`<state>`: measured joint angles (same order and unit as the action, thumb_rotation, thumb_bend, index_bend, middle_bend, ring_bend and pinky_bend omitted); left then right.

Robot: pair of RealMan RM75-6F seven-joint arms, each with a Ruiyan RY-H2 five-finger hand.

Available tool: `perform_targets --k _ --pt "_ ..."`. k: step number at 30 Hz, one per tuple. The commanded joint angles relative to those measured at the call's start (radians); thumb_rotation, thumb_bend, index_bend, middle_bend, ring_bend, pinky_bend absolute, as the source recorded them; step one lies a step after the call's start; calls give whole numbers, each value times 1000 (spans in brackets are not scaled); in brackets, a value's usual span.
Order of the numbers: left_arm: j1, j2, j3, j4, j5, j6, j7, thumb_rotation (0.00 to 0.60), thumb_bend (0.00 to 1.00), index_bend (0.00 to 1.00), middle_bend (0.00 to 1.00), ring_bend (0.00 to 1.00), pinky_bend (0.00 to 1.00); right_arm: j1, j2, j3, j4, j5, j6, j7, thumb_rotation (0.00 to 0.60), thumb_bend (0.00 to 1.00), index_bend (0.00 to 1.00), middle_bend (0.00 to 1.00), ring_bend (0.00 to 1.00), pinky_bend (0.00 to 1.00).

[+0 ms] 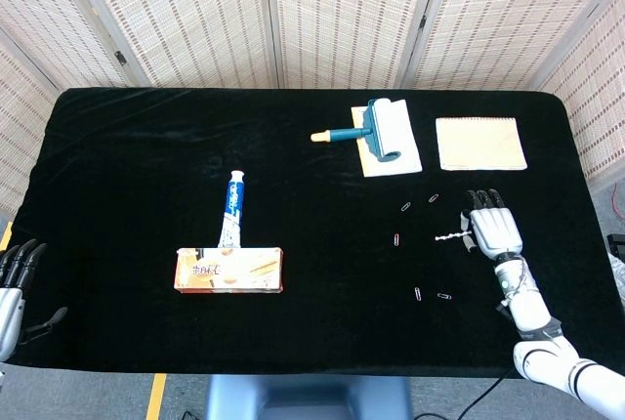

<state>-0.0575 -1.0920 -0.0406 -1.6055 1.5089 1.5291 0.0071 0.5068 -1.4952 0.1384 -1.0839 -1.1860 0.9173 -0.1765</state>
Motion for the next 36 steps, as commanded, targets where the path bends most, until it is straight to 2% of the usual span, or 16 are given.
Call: perform_targets --k 1,10,19,36 --pt "0 0 0 0 -1 -1 0 600 250 0 69 53 8 -2 3 1 -4 -9 7 13 600 593 897 127 80 0" --pt "-1 -1 -1 -1 -2 -2 3 600 251 0 69 53 8 -8 26 1 -41 -39 39 44 600 594 898 137 84 0" --pt "0 -1 -3 -1 -7 -3 -1 600 250 0 69 53 8 -16 70 9 -122 -57 77 53 600 594 898 137 83 0" --pt "5 7 -7 1 -10 6 -22 600 250 0 69 53 9 0 116 20 -295 -81 126 -29 600 593 898 137 83 0"
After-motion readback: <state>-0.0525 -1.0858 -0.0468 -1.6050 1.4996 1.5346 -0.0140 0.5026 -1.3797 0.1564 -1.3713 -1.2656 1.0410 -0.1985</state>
